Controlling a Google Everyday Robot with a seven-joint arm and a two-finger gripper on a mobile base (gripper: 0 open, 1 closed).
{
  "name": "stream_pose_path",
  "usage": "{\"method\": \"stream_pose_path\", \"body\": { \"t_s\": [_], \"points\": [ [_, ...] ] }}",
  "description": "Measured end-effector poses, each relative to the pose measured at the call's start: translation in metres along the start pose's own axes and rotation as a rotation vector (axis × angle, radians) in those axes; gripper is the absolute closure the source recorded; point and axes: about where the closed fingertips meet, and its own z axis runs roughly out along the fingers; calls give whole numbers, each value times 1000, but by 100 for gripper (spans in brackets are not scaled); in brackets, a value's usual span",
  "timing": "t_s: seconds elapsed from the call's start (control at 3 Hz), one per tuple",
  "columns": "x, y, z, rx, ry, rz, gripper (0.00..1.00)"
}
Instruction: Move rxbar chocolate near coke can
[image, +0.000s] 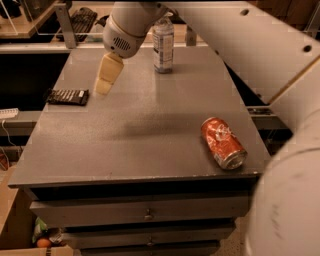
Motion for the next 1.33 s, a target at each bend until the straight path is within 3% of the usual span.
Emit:
{"method": "stream_pose_path", "body": {
  "t_s": [0.67, 1.33],
  "points": [
    [-61, -13, 94, -49, 0, 4, 0],
    [-73, -10, 155, -55, 91, 21, 0]
  ]
}}
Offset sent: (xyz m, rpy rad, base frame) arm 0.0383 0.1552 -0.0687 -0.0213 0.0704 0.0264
